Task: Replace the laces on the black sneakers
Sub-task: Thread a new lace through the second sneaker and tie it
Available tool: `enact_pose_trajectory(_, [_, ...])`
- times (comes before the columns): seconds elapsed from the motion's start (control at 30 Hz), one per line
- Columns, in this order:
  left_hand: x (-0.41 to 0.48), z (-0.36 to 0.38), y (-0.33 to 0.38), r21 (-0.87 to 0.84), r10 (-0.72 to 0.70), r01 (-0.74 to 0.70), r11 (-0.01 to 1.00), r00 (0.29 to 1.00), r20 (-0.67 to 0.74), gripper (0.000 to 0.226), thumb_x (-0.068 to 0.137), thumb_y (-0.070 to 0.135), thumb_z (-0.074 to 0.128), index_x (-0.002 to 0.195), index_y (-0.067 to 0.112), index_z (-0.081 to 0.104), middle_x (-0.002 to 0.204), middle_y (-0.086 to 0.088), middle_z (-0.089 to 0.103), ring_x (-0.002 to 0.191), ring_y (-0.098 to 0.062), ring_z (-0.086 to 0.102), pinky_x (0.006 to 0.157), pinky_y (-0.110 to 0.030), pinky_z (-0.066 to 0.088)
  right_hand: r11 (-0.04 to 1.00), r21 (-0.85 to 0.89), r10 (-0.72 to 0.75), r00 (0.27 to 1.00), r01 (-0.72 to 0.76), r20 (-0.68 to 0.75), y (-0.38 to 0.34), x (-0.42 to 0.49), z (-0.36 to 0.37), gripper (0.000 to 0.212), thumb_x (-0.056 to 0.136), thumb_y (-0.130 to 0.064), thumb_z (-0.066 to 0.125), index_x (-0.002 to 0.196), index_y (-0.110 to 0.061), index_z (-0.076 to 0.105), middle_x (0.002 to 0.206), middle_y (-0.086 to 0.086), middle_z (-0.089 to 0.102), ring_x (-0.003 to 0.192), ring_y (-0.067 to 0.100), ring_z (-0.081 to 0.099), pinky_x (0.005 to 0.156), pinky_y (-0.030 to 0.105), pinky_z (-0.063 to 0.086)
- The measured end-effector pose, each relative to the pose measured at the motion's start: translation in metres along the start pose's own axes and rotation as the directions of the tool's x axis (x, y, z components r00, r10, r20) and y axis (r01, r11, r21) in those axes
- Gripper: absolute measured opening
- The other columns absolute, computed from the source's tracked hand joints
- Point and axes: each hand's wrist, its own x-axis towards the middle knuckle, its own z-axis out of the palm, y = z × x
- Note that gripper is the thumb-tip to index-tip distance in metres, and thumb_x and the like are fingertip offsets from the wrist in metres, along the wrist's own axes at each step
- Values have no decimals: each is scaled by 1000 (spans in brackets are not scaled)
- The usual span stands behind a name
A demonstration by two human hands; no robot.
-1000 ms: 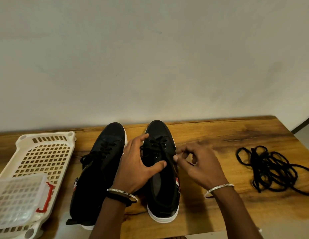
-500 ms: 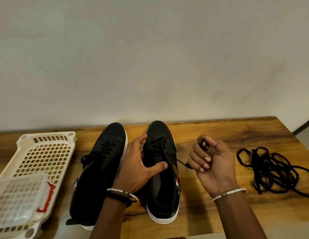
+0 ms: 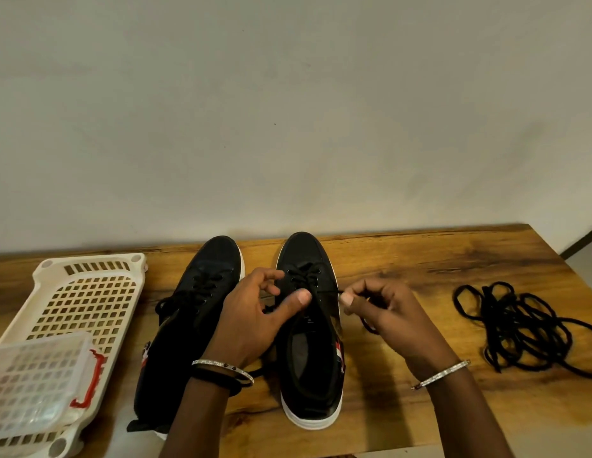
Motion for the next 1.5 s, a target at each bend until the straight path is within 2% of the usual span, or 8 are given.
enact_pose_trajectory(0.17, [0, -4, 1, 132, 54, -48, 990, 998, -45, 10, 87, 32, 74, 84, 22, 69, 75, 7, 67, 73, -6, 64, 71, -29, 57, 959, 257, 156, 979, -118, -134, -4, 5, 10, 31, 85, -15, 62, 54, -15, 59, 64, -1, 59, 72, 11, 57, 79, 31, 43])
enact_pose_trajectory(0.27, [1, -3, 0, 167, 62, -54, 985, 997, -41, 10, 87, 25, 74, 80, 21, 70, 72, 7, 67, 71, -6, 64, 69, -24, 56, 940, 303, 213, 964, -157, -162, -6, 6, 17, 36, 90, 0, 54, 55, -11, 57, 64, 4, 66, 75, 21, 64, 82, 36, 46])
enact_pose_trajectory(0.43, [2, -2, 2, -63, -43, 43, 997, 999, 0, 17, 96, 22, 62, 81, 16, 67, 75, 2, 72, 61, -2, 59, 64, -19, 47, 916, 323, 286, 952, -237, -113, -8, 5, 22, 13, 92, -3, 61, 81, -5, 68, 67, 10, 65, 58, 20, 57, 58, 30, 48])
enact_pose_trajectory(0.6, [5, -2, 1, -199, -110, 112, 974, 994, 17, 21, 101, 17, 52, 84, 10, 61, 78, -2, 73, 61, -8, 60, 56, -20, 39, 978, 131, 167, 986, -162, -29, 0, 7, 30, 15, 90, -21, 73, 90, -5, 72, 65, 9, 58, 51, 4, 49, 51, 15, 38])
enact_pose_trajectory(0.8, [6, -1, -3, -210, -115, 114, 971, 993, 5, 22, 102, 15, 49, 85, 7, 60, 79, -3, 74, 62, -11, 61, 57, -22, 40, 979, -105, 174, 984, -176, -24, 12, 10, 26, 22, 99, -24, 62, 85, -8, 66, 58, 2, 64, 51, 9, 56, 54, 24, 44])
enact_pose_trajectory(1.1, [6, 2, -4, -295, -195, 184, 938, 981, -8, 20, 103, 15, 47, 85, 10, 56, 81, -5, 75, 66, -15, 63, 57, -25, 39, 920, 226, 334, 942, -321, -20, 13, 11, 29, 17, 103, -13, 53, 92, -3, 60, 62, 4, 66, 50, 12, 55, 49, 22, 46])
enact_pose_trajectory(1.3, [3, -3, -4, -169, -39, 21, 985, 994, -104, 6, 96, 20, 63, 91, 18, 65, 79, 1, 71, 67, -9, 66, 60, -25, 50, 923, 128, 346, 929, -362, 130, -5, 0, 4, 36, 96, -36, 61, 75, -8, 68, 49, 2, 47, 36, 8, 31, 35, 16, 23])
enact_pose_trajectory(1.5, [-4, 4, 20, 156, 348, -328, 932, 929, -127, 25, 86, 50, 60, 106, 41, 72, 108, 22, 62, 110, -4, 52, 92, -38, 43, 928, 266, 195, 950, -259, 244, -12, -9, -15, 37, 90, -40, 60, 85, -6, 73, 53, 3, 38, 41, 10, 29, 37, 19, 22])
